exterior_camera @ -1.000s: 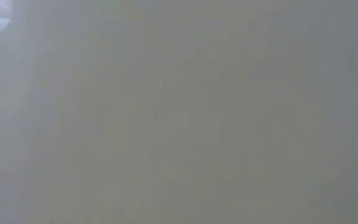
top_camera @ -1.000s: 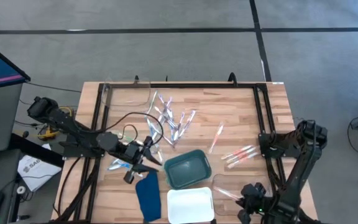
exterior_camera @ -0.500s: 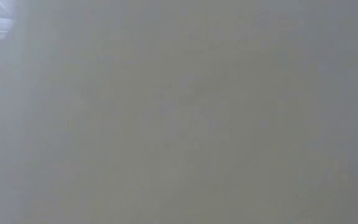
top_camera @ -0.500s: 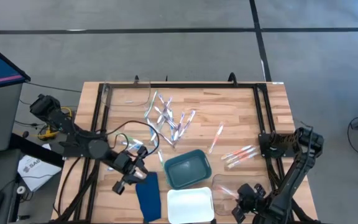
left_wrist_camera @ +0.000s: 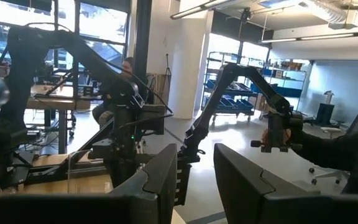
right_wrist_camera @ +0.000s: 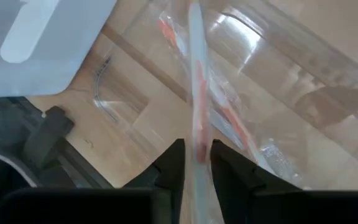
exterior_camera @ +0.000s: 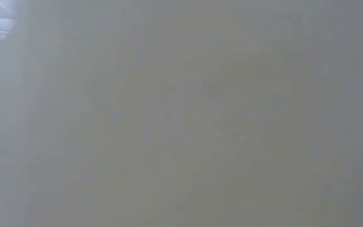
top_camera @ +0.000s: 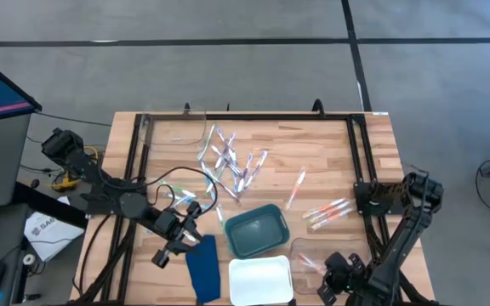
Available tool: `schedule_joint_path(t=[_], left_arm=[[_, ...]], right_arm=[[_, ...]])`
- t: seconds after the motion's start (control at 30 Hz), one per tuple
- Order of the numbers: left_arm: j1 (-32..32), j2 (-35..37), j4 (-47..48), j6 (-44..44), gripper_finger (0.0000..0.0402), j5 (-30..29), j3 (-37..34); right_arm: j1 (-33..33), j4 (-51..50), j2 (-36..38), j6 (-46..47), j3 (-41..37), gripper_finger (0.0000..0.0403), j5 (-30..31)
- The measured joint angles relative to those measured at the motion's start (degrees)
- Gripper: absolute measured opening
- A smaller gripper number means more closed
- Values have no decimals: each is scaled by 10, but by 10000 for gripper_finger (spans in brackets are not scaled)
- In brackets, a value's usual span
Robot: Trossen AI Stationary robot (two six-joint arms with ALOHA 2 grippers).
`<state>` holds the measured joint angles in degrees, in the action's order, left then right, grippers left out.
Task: Pick & Place Toothbrushes
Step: Put the orange toothbrush into the bottom transparent bin, then put the blue toothbrush into the top transparent bin
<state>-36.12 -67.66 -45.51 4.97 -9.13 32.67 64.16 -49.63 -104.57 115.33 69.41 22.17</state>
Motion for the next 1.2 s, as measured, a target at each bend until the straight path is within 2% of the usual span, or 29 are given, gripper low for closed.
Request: schedule_joint_path(t=[0.33,0.5,0.63,0.73,0.87,0.97,1.1,1.2], left_arm=[[2,0,0,0,101,-1,0],[2,0,0,-1,101,-1,0],[2,0,0,-5,102,-1,0],[2,0,0,-13,102,-1,0],[2,0,-1,-31,102,-1,0],[10,0,0,-47,102,-6,0],[36,0,3,-52,102,-10,0],[59,0,18,-65,102,-10,0]], right_arm=[[-1,0,0,-3,0,180,2],[-2,-20,0,-35,32,205,2],[-16,-91,10,-75,87,214,18],[-29,-148,19,-131,138,216,76],[-50,-225,23,-237,213,217,215],[-70,-328,23,-224,262,215,319],[-114,-406,23,-173,301,215,391],[-149,-370,32,-327,302,217,448]])
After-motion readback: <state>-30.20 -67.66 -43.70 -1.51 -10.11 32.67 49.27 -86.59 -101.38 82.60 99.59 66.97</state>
